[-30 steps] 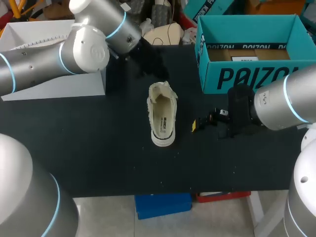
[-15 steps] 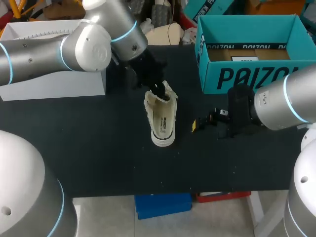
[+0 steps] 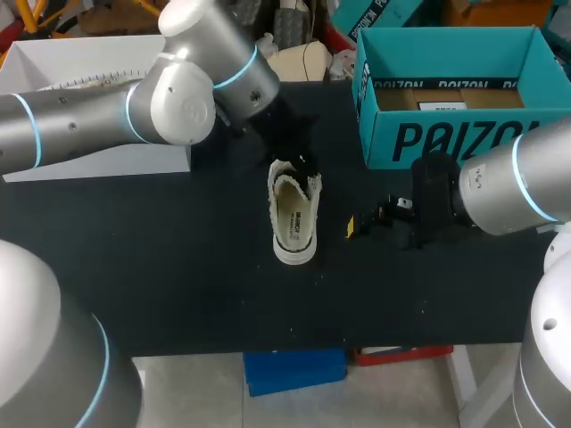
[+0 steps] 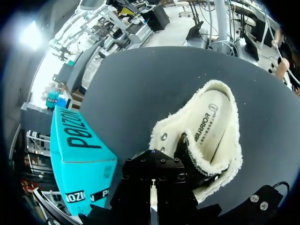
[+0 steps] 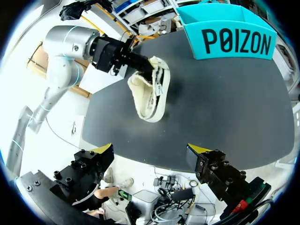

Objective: Take the shoe out of the shoebox, open the shoe tongue, remove and reinsert the insole, then place the shoe into the shoebox

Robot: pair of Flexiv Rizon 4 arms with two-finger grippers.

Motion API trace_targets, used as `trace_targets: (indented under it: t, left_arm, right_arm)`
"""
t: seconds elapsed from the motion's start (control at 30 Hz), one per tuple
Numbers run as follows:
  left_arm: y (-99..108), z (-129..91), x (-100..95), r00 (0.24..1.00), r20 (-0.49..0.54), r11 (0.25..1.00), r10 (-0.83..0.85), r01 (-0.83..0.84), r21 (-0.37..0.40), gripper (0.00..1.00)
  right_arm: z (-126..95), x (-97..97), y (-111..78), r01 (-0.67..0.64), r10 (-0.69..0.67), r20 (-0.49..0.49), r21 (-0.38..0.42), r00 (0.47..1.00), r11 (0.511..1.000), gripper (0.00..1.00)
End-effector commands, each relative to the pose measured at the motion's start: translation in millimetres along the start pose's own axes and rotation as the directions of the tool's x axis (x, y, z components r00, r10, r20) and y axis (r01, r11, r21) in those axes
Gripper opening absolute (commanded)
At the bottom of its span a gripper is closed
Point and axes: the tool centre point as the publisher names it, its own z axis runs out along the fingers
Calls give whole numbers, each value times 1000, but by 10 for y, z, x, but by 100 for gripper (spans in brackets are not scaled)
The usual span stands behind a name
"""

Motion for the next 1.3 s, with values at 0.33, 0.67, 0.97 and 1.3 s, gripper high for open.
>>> trace_targets:
  t: [0.33, 0.67, 0.97, 1.3]
  left_arm:
    - [304, -633, 264, 997, -61, 977, 44, -56, -207, 0]
    - [189, -266, 443, 990, -127, 981, 59, -81, -177, 0]
    - [-49, 44, 473, 988, -139, 993, 67, -80, -88, 0]
    - [-210, -687, 545, 985, -150, 994, -87, 75, -83, 0]
  right_arm:
    - [11, 8, 1, 0, 0, 1, 0, 1000, 1000, 100]
    - [11, 8, 1, 0, 0, 1, 0, 1000, 1000, 100]
    - [11, 8, 1, 0, 0, 1, 0, 1000, 1000, 100]
    - [11, 8, 1, 0, 0, 1, 0, 1000, 1000, 100]
